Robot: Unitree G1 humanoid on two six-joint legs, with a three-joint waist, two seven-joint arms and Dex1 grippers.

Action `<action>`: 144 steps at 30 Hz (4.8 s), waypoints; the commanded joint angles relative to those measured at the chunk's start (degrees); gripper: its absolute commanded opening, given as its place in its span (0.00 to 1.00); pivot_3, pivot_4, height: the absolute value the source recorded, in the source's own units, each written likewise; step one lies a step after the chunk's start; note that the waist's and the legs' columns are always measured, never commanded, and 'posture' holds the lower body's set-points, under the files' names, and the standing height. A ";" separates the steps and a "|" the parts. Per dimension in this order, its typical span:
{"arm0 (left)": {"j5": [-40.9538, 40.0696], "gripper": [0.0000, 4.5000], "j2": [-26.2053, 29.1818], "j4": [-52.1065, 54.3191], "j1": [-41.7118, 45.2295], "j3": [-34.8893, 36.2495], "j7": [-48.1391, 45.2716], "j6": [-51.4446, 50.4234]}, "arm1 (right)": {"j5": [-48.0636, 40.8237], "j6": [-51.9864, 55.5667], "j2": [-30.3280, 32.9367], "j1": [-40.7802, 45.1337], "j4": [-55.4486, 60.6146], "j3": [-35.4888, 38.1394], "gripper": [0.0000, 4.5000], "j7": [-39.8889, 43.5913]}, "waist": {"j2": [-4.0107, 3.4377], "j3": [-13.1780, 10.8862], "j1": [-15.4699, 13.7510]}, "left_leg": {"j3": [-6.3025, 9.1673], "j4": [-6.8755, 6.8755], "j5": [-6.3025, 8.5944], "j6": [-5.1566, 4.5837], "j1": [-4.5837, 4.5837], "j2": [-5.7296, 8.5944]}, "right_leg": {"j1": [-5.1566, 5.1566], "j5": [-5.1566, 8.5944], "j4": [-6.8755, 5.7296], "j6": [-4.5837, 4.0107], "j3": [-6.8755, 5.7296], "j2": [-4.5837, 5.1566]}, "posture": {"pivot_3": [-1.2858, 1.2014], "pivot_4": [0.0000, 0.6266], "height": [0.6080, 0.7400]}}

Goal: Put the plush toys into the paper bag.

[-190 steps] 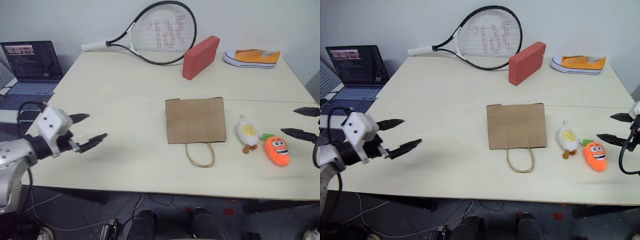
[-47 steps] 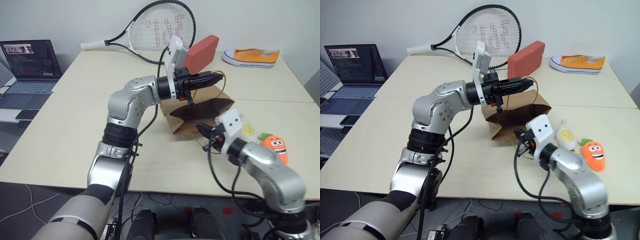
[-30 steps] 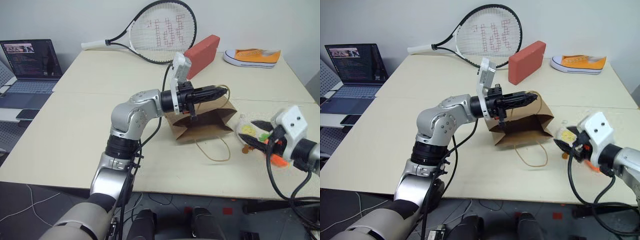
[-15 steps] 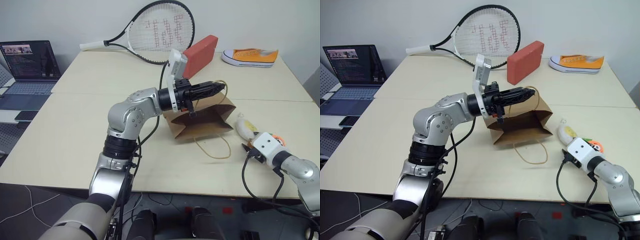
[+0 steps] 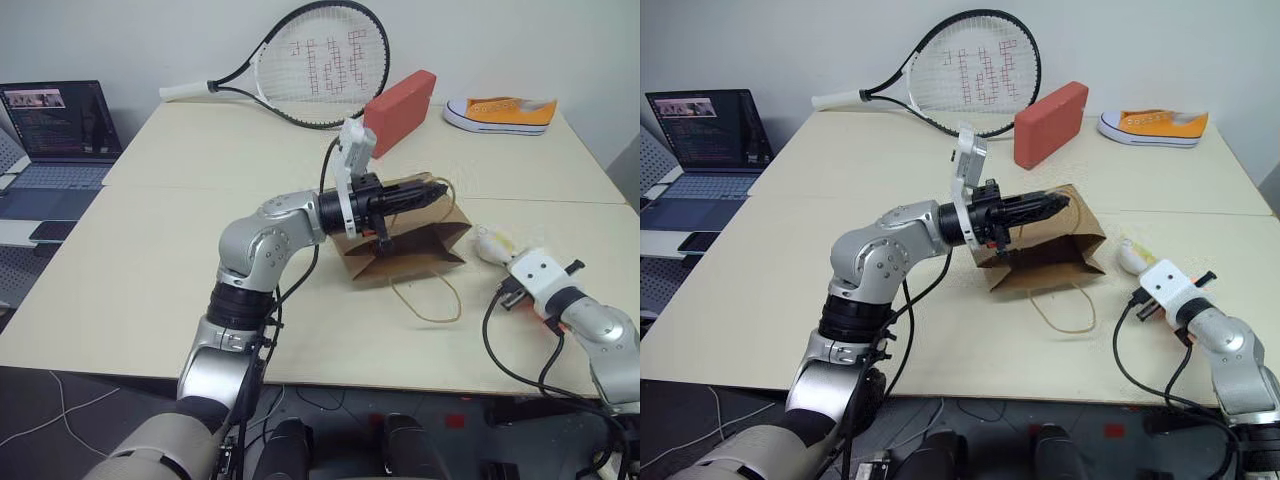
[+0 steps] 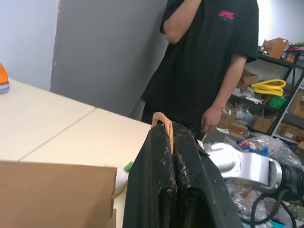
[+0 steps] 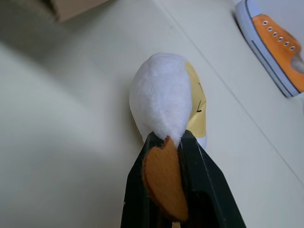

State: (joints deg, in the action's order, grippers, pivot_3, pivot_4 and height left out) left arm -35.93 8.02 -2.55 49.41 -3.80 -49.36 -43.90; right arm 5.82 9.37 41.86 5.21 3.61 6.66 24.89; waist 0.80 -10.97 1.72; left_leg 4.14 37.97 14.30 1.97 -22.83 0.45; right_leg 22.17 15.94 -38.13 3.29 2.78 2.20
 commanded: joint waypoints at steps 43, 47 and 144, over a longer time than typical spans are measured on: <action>-2.85 0.00 -2.83 0.50 0.53 -0.01 1.33 -1.01 | -24.73 35.12 -18.86 5.52 27.37 -8.62 0.01 -11.16 | -0.02 0.03 -0.09 | 0.14 -0.02 0.00 0.00 -0.05 0.00 | 0.03 0.00 0.01 0.01 -0.09 0.00 | 0.52 0.24 1.00; -3.45 0.00 -2.88 1.29 0.15 -0.06 1.78 -1.93 | -22.42 33.39 -23.40 7.67 24.42 -10.27 0.01 -13.51 | -0.03 0.03 -0.08 | 0.17 -0.03 0.00 0.00 -0.06 -0.01 | 0.04 0.00 0.02 0.00 -0.12 -0.01 | 0.52 0.24 1.00; -2.30 0.00 -5.12 -0.15 -0.44 -1.46 2.58 1.52 | -54.87 52.27 -9.00 -2.68 35.05 11.39 0.00 -6.47 | -0.07 0.05 -0.17 | 0.08 -0.02 0.00 -0.02 -0.07 0.00 | -0.03 0.02 0.11 0.03 -0.09 -0.02 | 0.52 0.24 1.00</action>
State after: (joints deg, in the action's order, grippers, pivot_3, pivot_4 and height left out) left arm -37.29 3.01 -4.95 47.91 -5.40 -46.09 -42.28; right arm -50.27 62.84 33.66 1.15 38.48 18.52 21.06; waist 0.73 -10.92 1.55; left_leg 4.22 37.95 14.30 1.95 -22.92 0.46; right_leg 22.15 15.95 -38.01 3.31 2.70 2.19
